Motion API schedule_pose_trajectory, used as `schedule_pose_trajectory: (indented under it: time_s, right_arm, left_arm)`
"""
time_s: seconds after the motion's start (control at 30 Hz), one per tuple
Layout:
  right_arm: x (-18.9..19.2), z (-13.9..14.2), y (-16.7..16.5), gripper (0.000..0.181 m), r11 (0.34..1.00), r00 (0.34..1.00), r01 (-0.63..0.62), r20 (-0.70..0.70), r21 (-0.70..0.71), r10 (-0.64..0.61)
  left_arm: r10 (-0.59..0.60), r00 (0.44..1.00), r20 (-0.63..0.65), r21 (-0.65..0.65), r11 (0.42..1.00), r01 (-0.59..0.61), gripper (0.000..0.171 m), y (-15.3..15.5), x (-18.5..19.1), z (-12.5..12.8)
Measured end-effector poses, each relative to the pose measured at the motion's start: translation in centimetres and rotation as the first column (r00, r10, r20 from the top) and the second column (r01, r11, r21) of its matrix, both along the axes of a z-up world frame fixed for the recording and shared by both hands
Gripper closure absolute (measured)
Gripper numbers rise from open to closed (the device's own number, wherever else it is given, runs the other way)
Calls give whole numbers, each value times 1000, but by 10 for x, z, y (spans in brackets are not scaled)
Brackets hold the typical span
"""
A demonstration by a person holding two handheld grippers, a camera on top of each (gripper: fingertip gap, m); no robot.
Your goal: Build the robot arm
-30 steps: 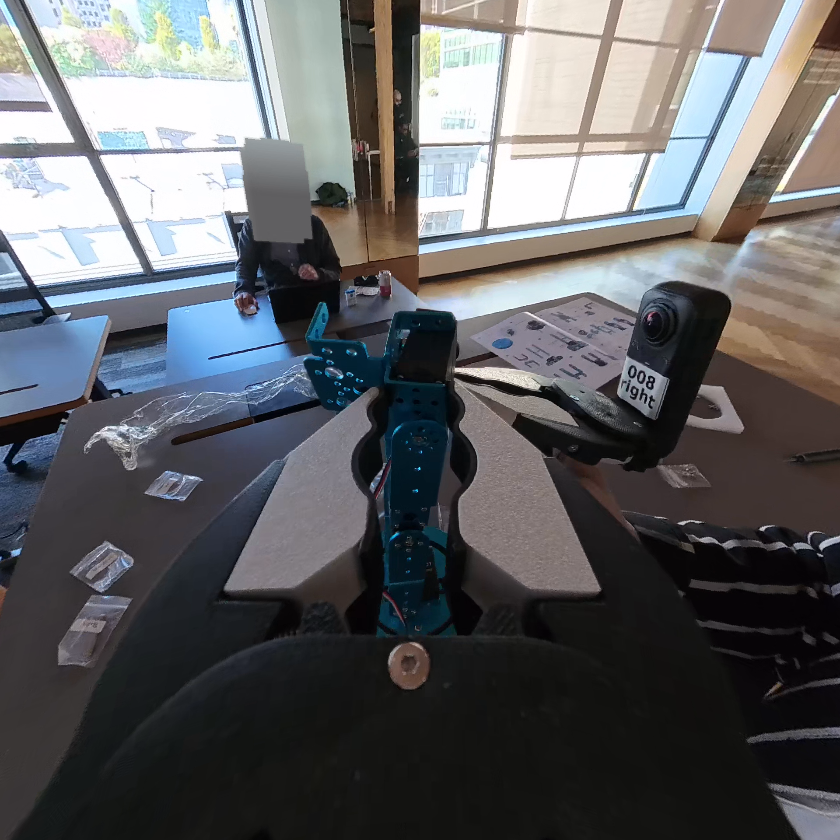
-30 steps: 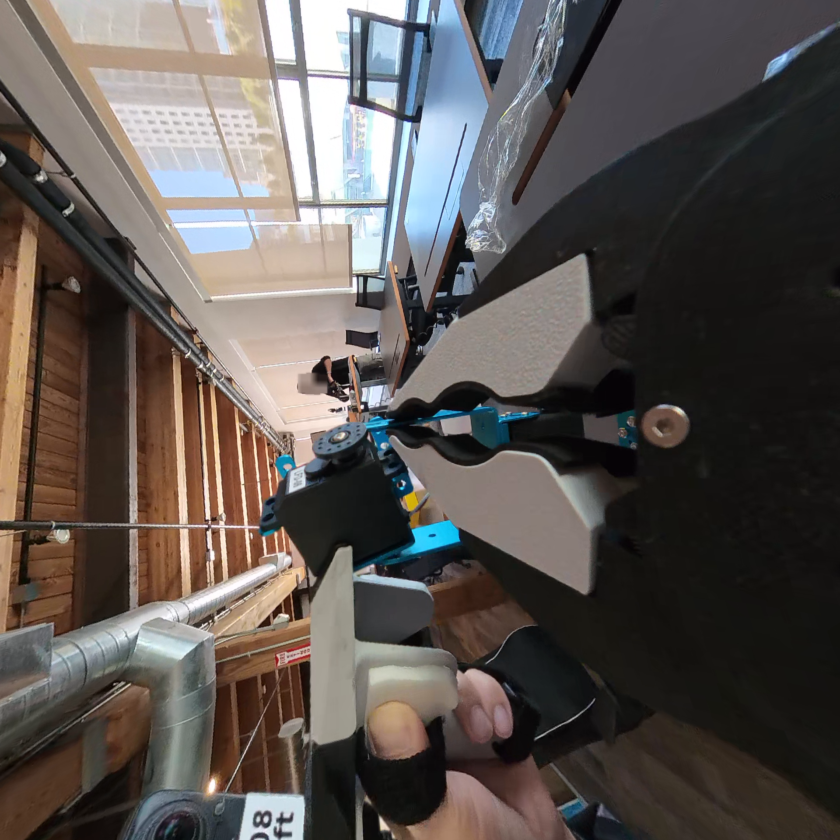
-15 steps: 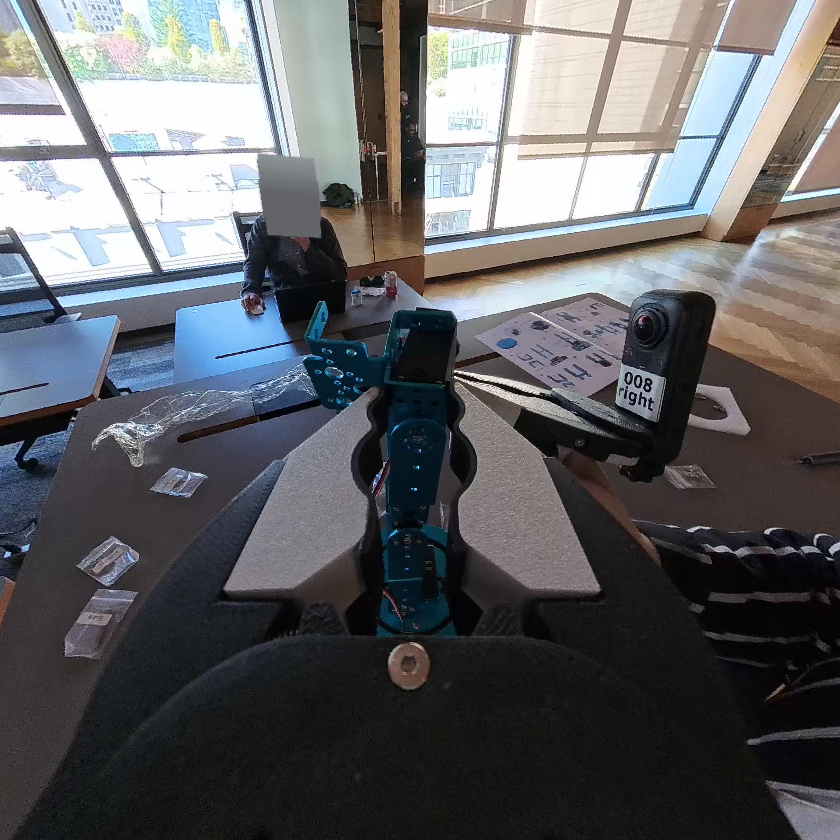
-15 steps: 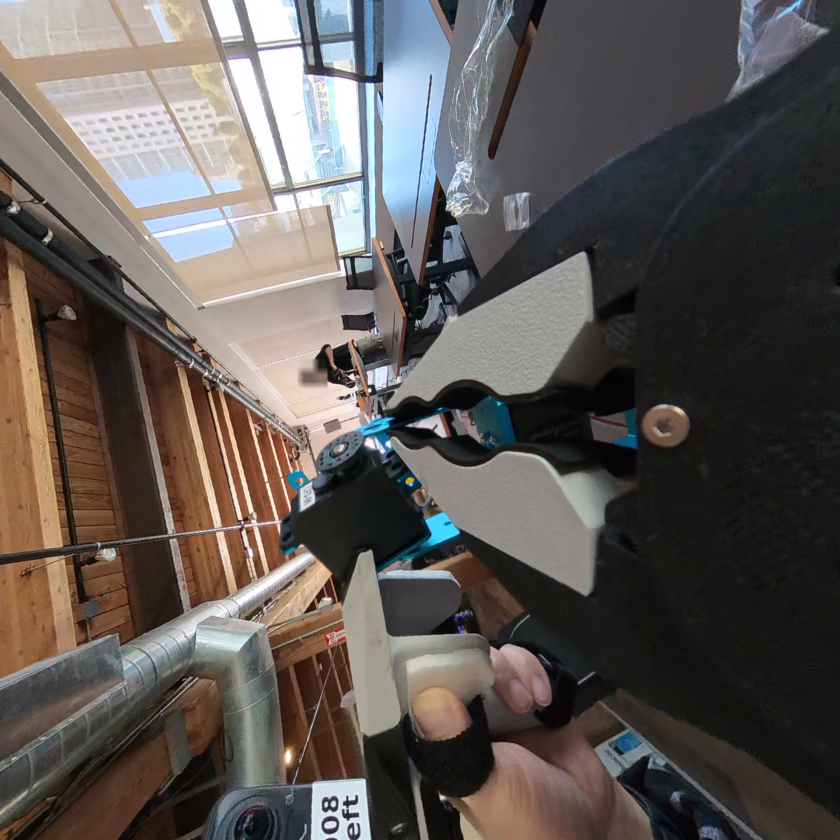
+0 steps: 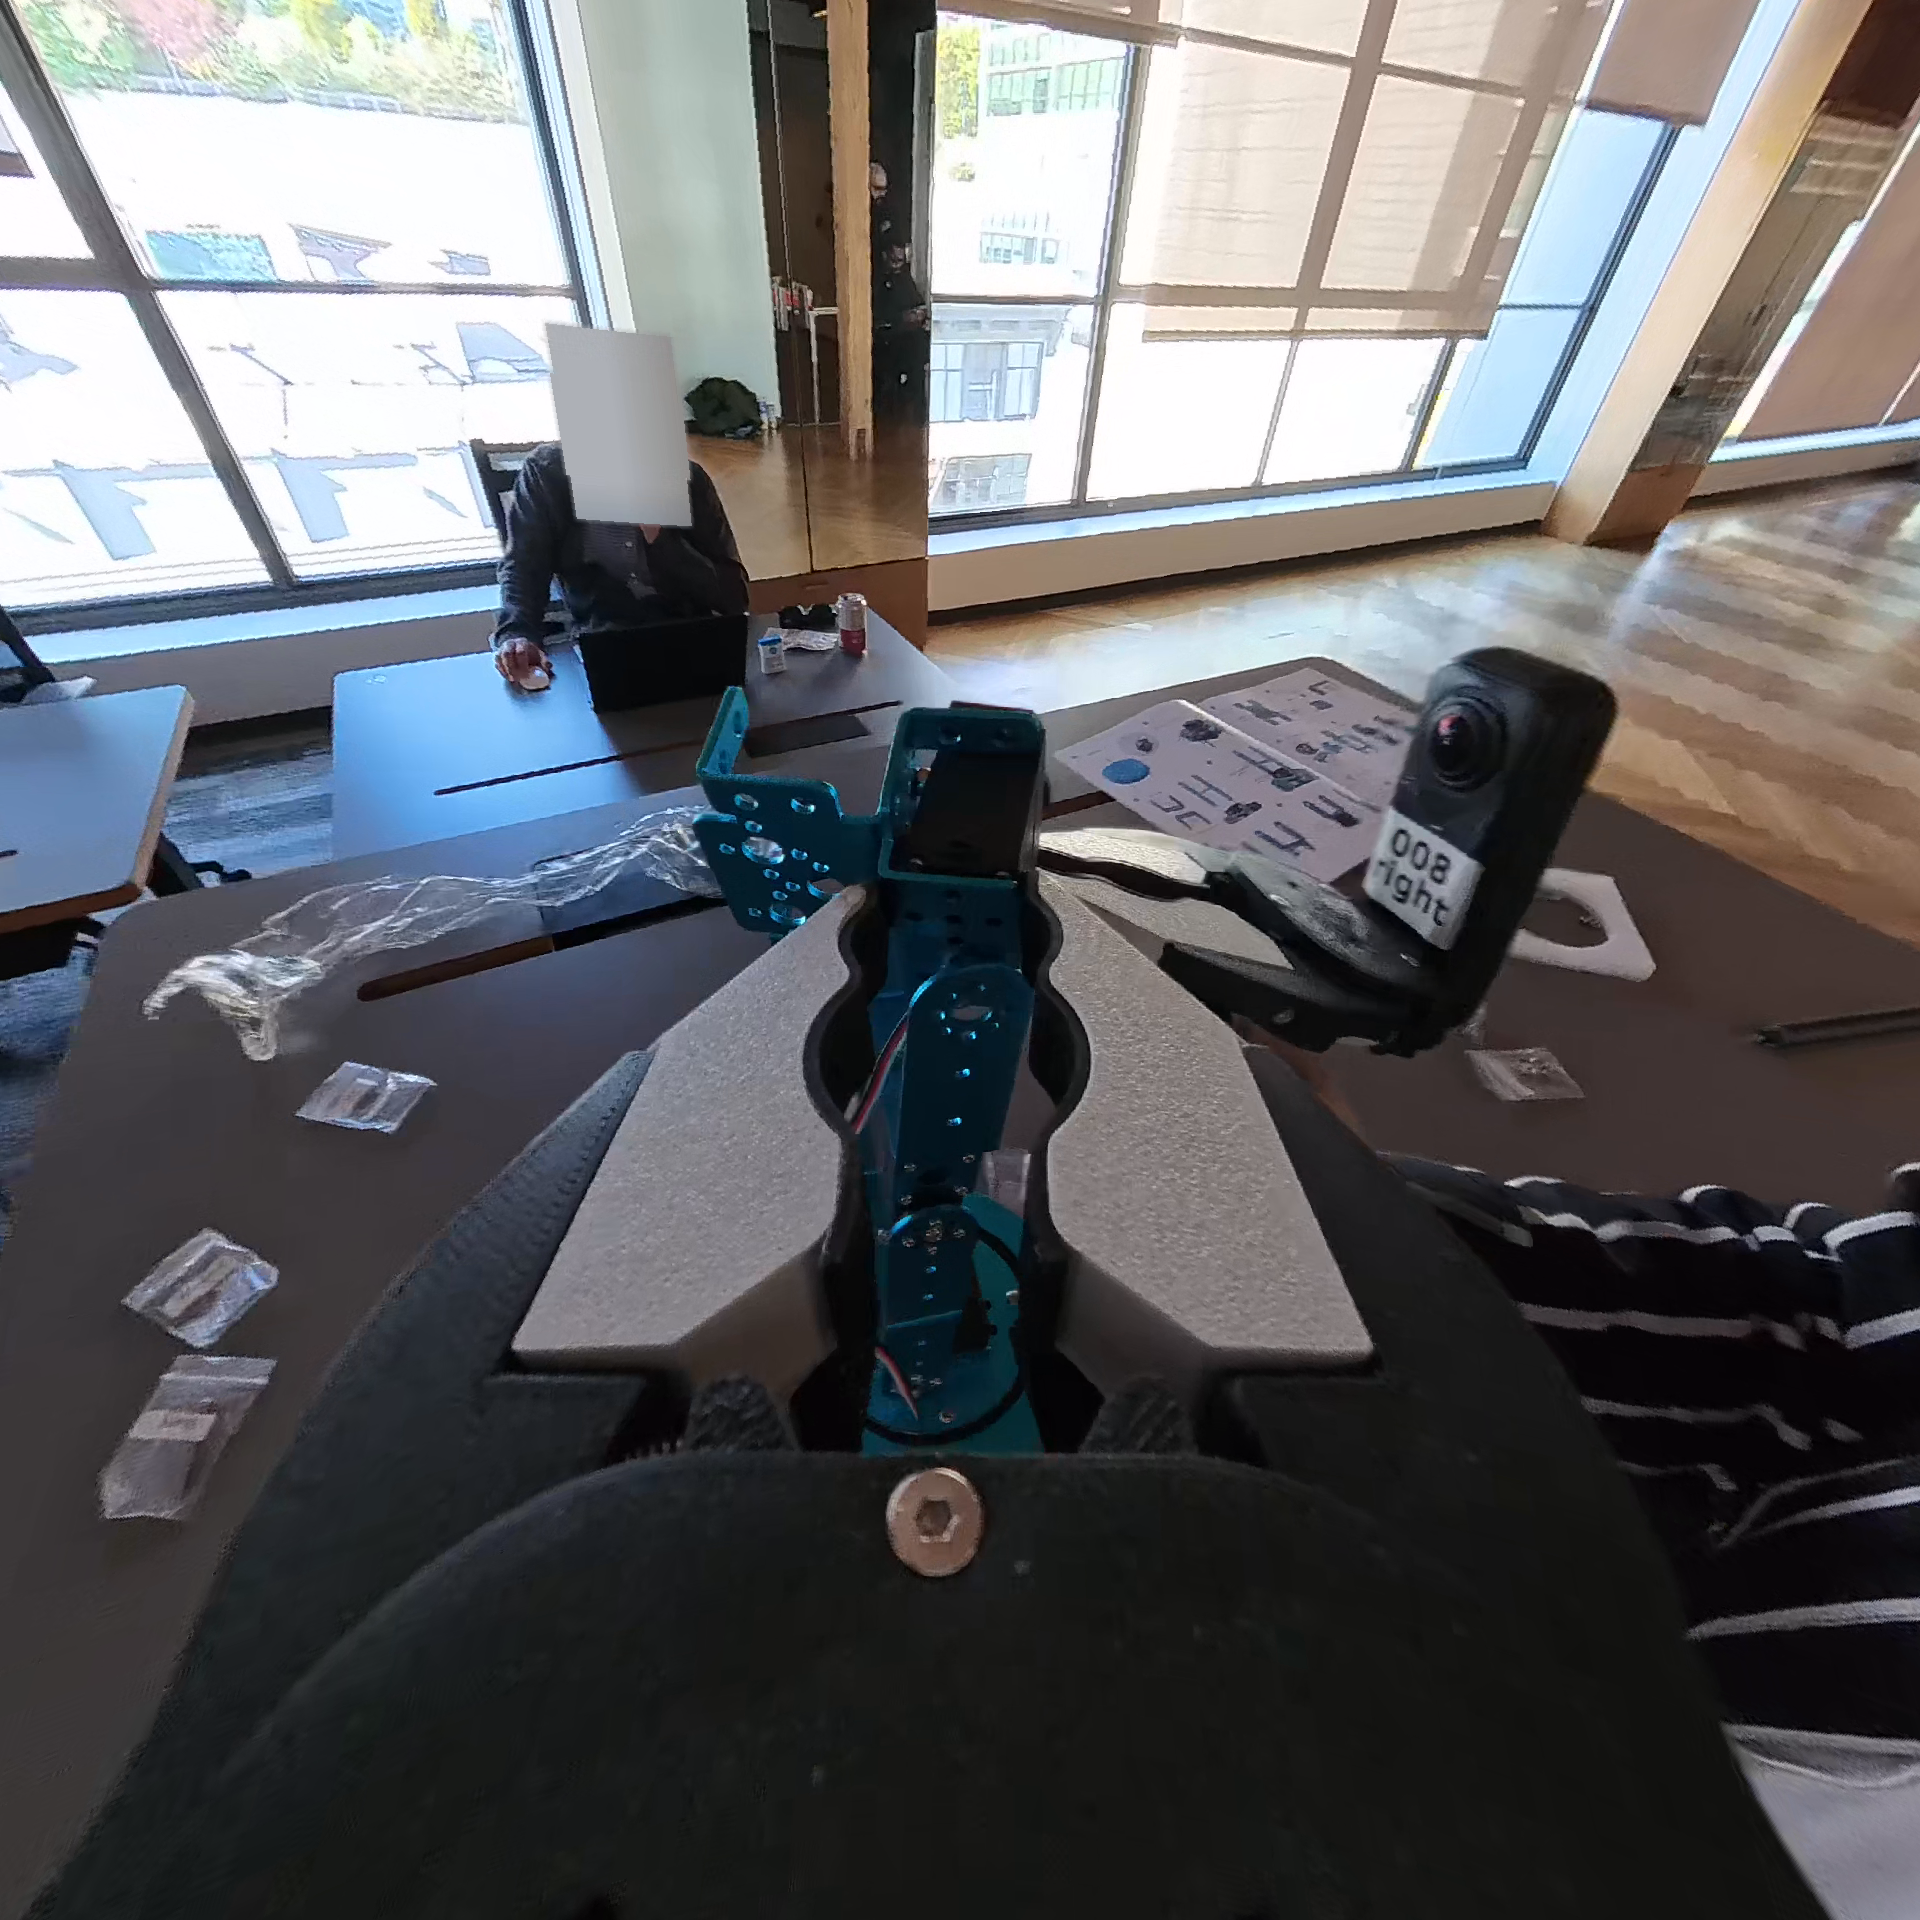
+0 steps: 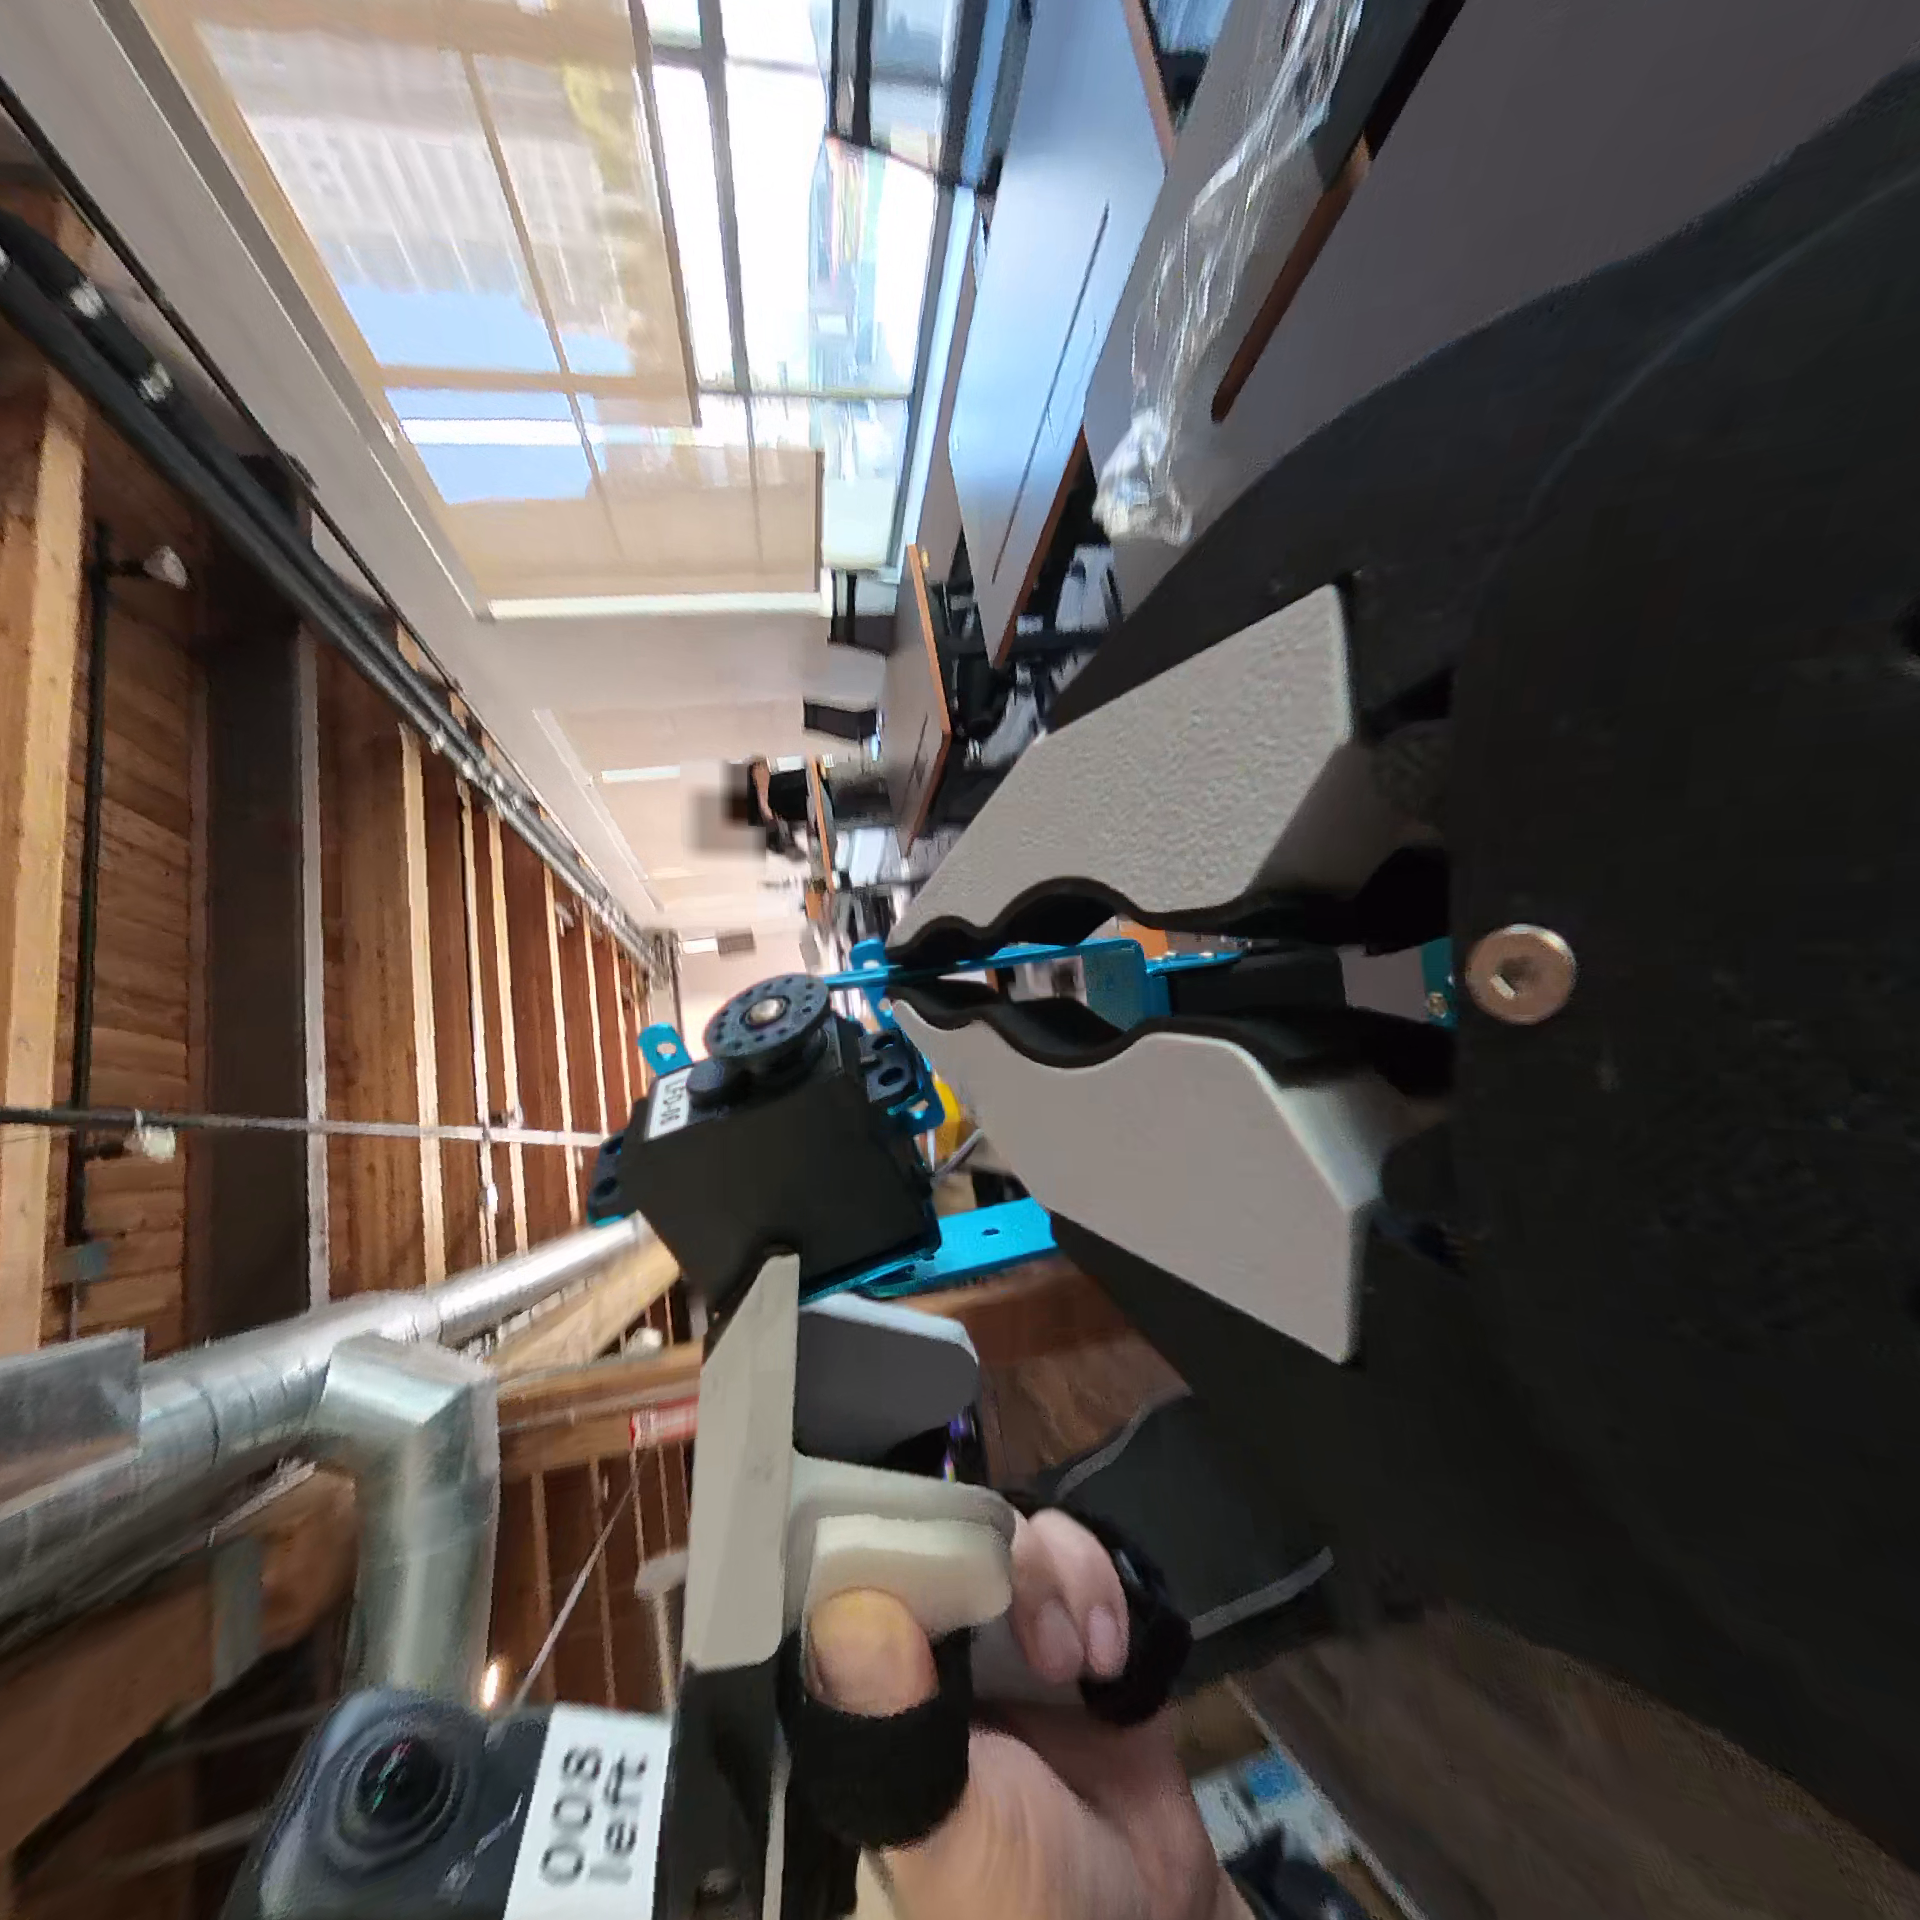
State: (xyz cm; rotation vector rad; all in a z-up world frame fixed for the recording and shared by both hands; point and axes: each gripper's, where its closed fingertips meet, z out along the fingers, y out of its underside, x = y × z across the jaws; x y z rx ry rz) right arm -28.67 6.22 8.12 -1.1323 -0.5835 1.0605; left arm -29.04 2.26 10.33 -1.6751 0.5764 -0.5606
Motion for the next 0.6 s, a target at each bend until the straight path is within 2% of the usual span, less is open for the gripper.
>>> schedule_pose_trajectory:
  time_s: [0.07,0.37,0.6]
  right_arm:
    - [2,0,1,181,999,999,46,-27,-16,-46]
    - [0,-1,1,179,988,996,-7,-87,-152,-6]
    - [0,0,2,179,984,995,-26,-103,-175,8]
  left_arm:
    - [18,999,-38,23,1000,-17,148,1,0,0]
    - [43,998,-53,35,999,-41,148,0,-3,-1]
    - [46,996,-82,11,999,-45,148,2,-2,-1]
